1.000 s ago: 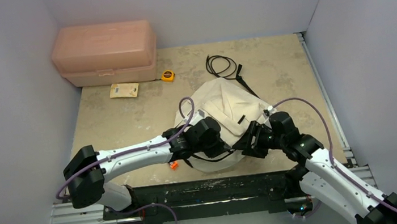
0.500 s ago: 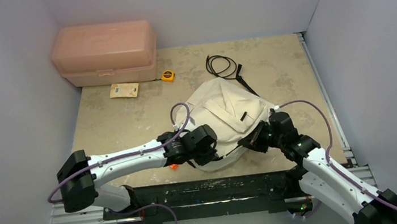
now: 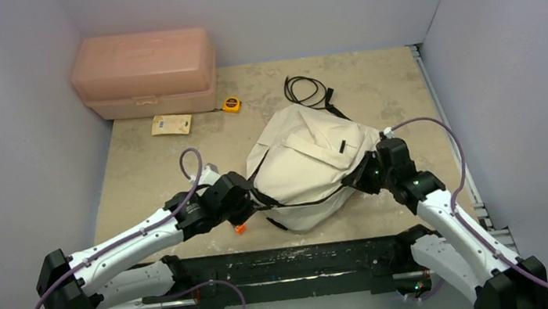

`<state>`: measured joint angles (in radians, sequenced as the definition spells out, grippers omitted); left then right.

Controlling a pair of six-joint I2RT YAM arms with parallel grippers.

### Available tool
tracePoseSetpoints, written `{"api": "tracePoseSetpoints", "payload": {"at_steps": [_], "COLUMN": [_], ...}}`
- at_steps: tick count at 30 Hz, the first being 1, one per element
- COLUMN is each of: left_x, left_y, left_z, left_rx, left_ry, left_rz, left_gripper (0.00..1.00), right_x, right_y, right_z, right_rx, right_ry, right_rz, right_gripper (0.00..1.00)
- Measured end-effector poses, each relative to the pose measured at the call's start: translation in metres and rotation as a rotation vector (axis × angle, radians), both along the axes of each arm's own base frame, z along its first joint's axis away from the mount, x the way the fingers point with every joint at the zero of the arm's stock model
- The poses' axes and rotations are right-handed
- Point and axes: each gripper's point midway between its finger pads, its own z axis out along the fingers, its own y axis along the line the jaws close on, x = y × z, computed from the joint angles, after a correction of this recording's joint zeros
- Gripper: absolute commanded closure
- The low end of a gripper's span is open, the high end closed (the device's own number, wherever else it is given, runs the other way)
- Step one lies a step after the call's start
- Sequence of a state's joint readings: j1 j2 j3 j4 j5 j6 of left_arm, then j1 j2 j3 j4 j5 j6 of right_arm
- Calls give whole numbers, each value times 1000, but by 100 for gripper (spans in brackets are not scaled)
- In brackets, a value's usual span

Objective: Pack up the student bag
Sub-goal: Zip the student bag at the center of the board.

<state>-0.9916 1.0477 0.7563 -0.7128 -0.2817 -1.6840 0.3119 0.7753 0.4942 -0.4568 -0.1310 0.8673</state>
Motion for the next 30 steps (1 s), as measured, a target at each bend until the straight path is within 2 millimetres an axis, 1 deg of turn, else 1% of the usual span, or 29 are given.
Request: {"api": "tracePoseSetpoints", "payload": {"at_steps": [1, 4, 6, 7, 9, 10, 12, 13, 14, 16, 18, 20, 21, 23, 26, 28, 30], "left_x": [4, 7, 7, 7, 7, 6, 5, 5, 6, 8, 9, 9, 9, 9, 8, 7, 8], "left_y": [0, -7, -15, -18, -24, -27, -32, -35, -38, -44, -47, -48, -48, -50, -52, -54, -55], "left_z": [3, 5, 2, 1, -1, -2, 2, 4, 8, 16, 20, 20, 19, 18, 19, 19, 19], "left_rx": [-7, 6, 24, 29, 32, 31, 34, 33, 31, 21, 14, 17, 19, 15, -1, -9, -14], "left_ry": [-16, -38, -35, -35, -37, -38, -46, -52, -61, -81, -95, -100, -99, -96, -95, -95, -97], "left_rz": [-5, -65, -117, -142, -187, -207, -249, -263, -277, -303, -317, -329, -332, -336, -342, -345, -345], "left_gripper": [100, 100, 100, 100, 100, 100, 100, 100, 100, 100, 100, 100, 100, 100, 100, 100, 100], "right_x": [1, 4, 5, 6, 10, 14, 19, 18, 15, 5, -24, -46, -58, -78, -89, -93, -96], "right_y": [-1, -4, -8, -12, -17, -16, -4, 8, 24, 59, 94, 116, 125, 135, 144, 150, 155], "right_z": [0, -3, 0, 4, 23, 40, 79, 97, 112, 132, 130, 116, 105, 84, 63, 53, 45], "right_rx": [-12, -54, -88, -112, -151, -170, -203, -206, -216, -228, -229, -259, -282, -327, -383, -404, -423], "right_ry": [4, 35, 39, 32, -5, -41, -142, -191, -234, -320, -364, -391, -408, -441, -515, -572, -624], "right_rz": [7, 34, 46, 51, 57, 72, 146, 201, 274, 431, 612, 752, 818, 935, 1020, 1055, 1082], "right_gripper": [99, 66, 49, 43, 33, 32, 32, 32, 33, 35, 36, 36, 37, 37, 40, 44, 45]}}
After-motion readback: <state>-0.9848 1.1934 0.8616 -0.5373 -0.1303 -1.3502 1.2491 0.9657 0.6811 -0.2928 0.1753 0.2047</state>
